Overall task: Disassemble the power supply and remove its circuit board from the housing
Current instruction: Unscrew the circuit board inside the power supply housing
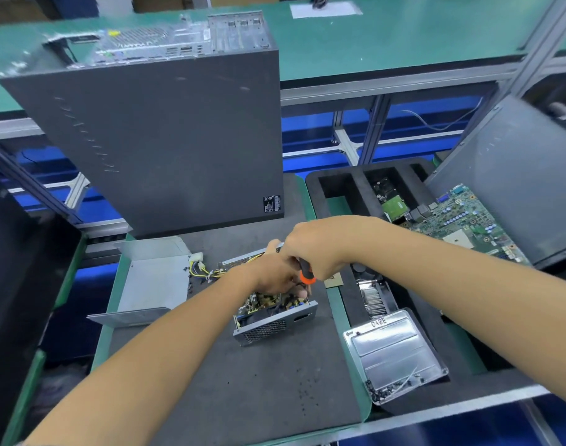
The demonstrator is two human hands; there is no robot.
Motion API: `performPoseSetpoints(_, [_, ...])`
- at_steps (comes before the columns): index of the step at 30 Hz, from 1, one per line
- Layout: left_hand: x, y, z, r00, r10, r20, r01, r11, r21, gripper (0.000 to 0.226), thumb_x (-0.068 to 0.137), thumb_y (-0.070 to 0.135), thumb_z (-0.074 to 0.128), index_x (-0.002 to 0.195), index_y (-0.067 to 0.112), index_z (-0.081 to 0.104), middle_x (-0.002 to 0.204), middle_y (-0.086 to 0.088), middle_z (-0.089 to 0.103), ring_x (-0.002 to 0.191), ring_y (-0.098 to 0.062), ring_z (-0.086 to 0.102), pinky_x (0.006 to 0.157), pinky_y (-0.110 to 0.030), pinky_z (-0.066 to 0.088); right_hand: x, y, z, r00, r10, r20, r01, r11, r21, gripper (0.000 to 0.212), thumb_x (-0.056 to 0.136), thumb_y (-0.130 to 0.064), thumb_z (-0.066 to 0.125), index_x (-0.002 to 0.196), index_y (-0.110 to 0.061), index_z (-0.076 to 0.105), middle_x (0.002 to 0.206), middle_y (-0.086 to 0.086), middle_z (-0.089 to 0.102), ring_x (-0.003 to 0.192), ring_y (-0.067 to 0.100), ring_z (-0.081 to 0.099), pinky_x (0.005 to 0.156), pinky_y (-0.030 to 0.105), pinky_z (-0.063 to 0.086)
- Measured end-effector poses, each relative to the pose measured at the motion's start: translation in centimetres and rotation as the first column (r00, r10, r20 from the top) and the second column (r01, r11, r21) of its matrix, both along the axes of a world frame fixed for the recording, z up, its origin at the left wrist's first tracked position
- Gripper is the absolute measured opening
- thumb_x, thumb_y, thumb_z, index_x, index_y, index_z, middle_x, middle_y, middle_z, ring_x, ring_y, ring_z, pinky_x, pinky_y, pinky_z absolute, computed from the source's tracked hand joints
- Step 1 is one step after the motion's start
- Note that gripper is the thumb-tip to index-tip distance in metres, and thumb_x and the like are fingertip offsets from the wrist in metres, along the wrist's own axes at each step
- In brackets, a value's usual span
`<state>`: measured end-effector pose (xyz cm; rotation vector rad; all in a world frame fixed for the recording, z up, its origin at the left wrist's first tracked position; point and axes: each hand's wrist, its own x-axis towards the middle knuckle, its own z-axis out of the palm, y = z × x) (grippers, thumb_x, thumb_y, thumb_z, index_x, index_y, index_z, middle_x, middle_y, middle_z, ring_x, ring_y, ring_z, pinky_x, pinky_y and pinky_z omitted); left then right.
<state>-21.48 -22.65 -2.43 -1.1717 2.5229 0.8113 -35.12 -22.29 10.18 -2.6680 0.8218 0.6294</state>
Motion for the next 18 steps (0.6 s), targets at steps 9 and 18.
performPoseSetpoints(9, [-0.02,0.75,-0.24,0.987,0.053,-0.154,-0.083,0.978,-0.192,0.031,0.082,0.053,0.063,0.101,0.03,0.067,0.106,0.013,0.068,0.119,-0.015,0.038,0.105,-0.033,-0.003,0.01,0.93,-0.49,0.934,-0.357,0.013,0.357,0.933,-0.051,0.026,0.091,-0.027,0.049,0.077,-0.007,0.056,0.075,0.011,0.059,0.073,0.03,0.063,0.059,0.035,0.051])
performPoseSetpoints(18, [0.04,0.3,-0.57,0.998,-0.024,-0.061,0.009,0.971,-0.24,0.02,0.09,0.044,0.058,0.098,0.028,0.066,0.101,0.011,0.068,0.114,-0.011,0.045,0.109,-0.049,-0.006,0.58,0.59,0.24,0.958,-0.201,-0.206,0.17,0.973,-0.159,0.032,0.093,-0.028,0.047,0.065,-0.014,0.047,0.067,0.003,0.049,0.054,0.017,0.045,0.047,0.028,0.034])
